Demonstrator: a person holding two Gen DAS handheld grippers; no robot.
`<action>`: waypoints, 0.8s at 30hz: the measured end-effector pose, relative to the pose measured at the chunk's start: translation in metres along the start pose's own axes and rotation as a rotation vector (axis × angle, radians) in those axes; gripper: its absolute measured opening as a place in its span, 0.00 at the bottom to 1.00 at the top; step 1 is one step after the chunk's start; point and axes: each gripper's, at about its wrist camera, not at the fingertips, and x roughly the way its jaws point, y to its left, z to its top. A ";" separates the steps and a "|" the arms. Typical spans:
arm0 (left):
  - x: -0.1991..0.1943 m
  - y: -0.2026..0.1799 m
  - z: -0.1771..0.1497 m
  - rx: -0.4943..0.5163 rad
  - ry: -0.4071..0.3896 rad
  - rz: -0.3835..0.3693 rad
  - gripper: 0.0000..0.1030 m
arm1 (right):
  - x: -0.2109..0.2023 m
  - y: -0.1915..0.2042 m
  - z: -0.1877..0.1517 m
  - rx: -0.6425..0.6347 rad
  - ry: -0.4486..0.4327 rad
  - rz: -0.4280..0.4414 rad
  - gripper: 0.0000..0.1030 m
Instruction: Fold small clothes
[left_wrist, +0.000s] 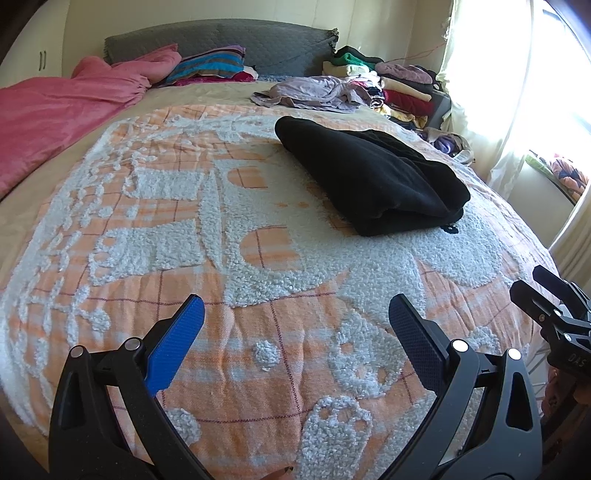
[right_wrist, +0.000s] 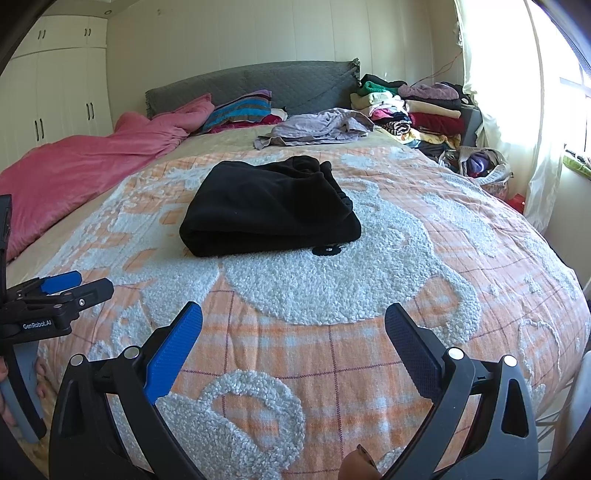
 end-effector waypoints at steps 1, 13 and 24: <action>0.000 0.000 0.000 0.001 -0.001 0.004 0.91 | 0.000 0.000 0.000 0.001 0.000 0.000 0.96; 0.003 -0.001 -0.001 0.010 0.008 0.026 0.91 | 0.002 -0.001 0.001 0.001 -0.001 -0.005 0.96; 0.006 -0.001 -0.002 0.014 0.007 0.036 0.91 | 0.005 -0.002 0.000 0.008 0.001 -0.017 0.96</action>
